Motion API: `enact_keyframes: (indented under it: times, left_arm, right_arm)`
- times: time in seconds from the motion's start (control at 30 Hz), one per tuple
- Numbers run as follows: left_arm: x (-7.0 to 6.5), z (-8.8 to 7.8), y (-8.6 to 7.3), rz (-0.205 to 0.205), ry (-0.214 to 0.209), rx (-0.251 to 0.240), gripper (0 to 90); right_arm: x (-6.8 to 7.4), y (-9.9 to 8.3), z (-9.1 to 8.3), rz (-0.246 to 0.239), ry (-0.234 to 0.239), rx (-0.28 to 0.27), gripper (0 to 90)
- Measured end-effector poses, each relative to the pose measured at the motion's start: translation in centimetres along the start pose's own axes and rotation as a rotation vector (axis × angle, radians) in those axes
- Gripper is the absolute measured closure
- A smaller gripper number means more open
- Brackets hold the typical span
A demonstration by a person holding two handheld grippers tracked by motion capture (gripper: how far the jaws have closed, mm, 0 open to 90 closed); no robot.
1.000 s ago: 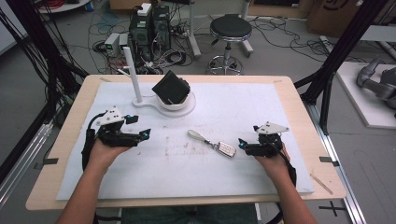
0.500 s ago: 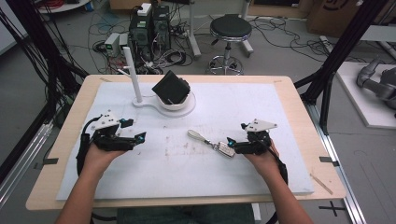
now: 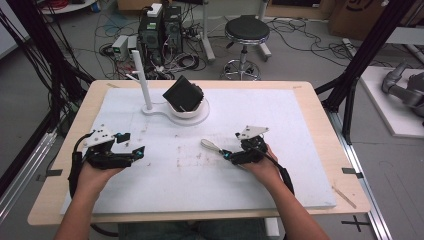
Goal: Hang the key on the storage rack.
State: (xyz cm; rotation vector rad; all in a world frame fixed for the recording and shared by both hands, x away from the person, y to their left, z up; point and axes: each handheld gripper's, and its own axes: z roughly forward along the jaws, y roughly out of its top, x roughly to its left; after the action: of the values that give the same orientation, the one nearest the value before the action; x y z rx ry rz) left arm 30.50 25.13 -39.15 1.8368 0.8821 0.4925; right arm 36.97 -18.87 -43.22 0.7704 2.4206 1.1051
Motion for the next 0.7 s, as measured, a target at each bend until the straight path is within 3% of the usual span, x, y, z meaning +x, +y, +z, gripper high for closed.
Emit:
enact_keyframes:
  times: [0.13,0.23,0.4,0.5,0.7]
  left_arm:
    - [0.0,-0.1,-0.3,-0.005,0.004,0.003,23.9]
    - [0.1,-0.4,-0.4,-0.007,0.01,0.006,23.9]
    - [0.3,-0.7,-0.5,-0.009,0.018,0.004,23.9]
    - [0.2,-0.8,-0.6,-0.008,0.022,0.008,24.0]
    - [0.2,-0.7,-0.7,-0.011,0.019,0.008,23.9]
  right_arm:
    - [0.3,0.3,1.1,-0.003,0.021,0.03,19.8]
    - [0.4,0.4,1.5,-0.022,0.036,0.042,27.1]
    - [0.6,0.5,2.5,-0.022,0.052,0.091,30.1]
    - [0.7,0.6,2.9,-0.035,0.063,0.126,39.4]
    - [1.0,0.9,2.8,-0.048,0.129,0.14,66.2]
